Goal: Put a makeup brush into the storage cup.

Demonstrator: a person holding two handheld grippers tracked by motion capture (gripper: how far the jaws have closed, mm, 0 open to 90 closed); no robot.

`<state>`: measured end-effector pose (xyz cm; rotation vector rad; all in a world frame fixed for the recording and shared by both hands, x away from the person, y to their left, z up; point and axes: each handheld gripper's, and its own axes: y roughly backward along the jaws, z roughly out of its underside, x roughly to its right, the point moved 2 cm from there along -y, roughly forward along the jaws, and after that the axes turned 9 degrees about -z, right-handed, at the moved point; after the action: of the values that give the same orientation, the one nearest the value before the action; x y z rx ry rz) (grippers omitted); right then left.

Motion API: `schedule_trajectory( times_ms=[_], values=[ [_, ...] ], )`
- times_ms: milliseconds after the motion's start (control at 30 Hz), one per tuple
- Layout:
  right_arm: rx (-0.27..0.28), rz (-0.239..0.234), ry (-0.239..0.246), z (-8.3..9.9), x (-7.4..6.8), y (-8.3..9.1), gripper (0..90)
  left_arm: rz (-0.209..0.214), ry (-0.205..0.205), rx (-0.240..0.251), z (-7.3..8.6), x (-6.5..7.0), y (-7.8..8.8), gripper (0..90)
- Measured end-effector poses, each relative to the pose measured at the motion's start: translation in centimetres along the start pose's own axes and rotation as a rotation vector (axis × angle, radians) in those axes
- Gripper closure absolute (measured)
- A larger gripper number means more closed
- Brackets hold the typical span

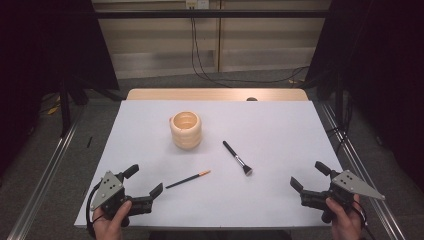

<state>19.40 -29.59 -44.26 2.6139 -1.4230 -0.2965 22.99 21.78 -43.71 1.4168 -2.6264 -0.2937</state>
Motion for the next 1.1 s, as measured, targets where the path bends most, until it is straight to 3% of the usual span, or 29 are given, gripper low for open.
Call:
schedule_trajectory(
  times_ms=[233, 500, 600, 867, 1100],
  values=[
    [0.004, -0.013, -0.011, -0.1, -0.1, 0.2, 0.3, 0.024, 0.019, -0.013, 0.0, 0.0, -0.2, 2.4],
    [0.02, -0.043, -0.024, 0.0, -0.2, -0.1, 0.0, 0.014, 0.006, -0.012, -0.3, 0.0, -0.1, 2.4],
    [0.018, -0.055, -0.007, 0.0, -0.3, 0.0, 0.0, 0.012, -0.004, -0.007, -0.6, 0.1, 0.0, 2.4],
    [0.02, -0.067, 0.004, -0.2, -0.7, -0.1, 0.0, 0.04, -0.02, 0.011, -1.8, 0.7, 0.0, 2.4],
    [0.024, -0.072, 0.009, -0.2, -0.7, -0.2, 0.0, 0.06, -0.029, -0.014, -2.3, 1.2, -0.8, 2.4]
  ],
)
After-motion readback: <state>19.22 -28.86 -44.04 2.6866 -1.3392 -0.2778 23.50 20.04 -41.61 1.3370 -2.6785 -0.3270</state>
